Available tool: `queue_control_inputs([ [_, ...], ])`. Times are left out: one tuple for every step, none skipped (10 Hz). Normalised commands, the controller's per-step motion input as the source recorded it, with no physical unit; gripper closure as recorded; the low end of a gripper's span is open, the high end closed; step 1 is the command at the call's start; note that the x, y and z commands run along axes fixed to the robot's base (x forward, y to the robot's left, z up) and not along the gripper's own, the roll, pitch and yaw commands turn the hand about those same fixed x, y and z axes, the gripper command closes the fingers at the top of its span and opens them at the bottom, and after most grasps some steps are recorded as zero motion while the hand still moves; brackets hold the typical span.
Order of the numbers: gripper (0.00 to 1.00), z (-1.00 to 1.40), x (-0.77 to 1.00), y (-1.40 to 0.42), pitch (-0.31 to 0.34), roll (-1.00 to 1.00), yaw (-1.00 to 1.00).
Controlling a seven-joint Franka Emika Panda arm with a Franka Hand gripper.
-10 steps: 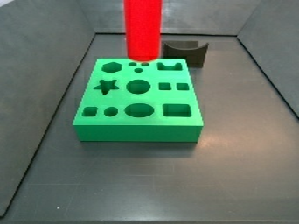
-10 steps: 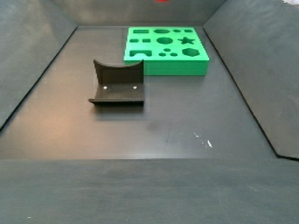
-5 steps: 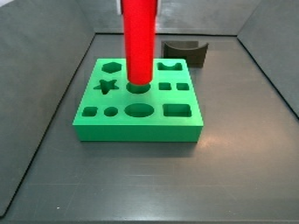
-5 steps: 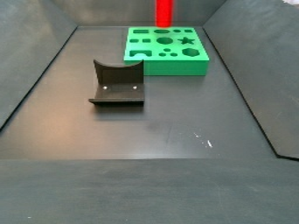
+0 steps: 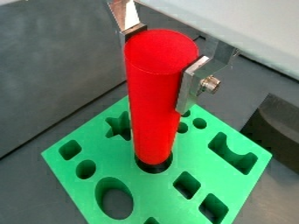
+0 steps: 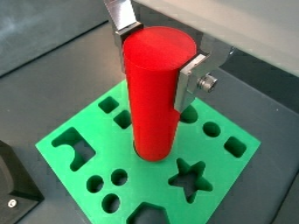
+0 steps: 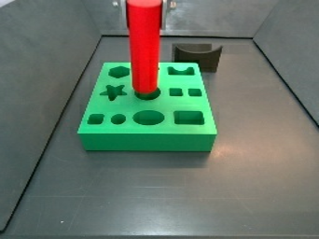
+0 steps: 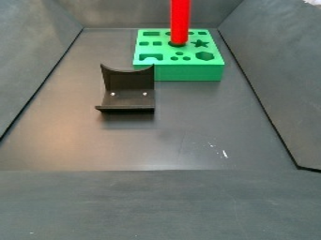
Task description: Insert the round object.
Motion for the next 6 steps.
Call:
queue_control_inputs([
  [1.00, -0.17, 0.00, 0.09, -0.077, -0.22, -0.10],
  [1.00, -0.11, 0.00, 0.00, -0.099, -0.28, -0.04],
  [1.00, -0.04, 0.00, 0.00, -0.114, -0.28, 0.00],
  [1.00, -0.05, 0.09, 0.00, -0.100, -0.27, 0.00],
  [1.00, -0.17, 0.18, 0.00, -0.063, -0.19, 0.00],
  [1.00, -0.26, 0.14, 0.08, 0.000, -0.05, -0.07],
])
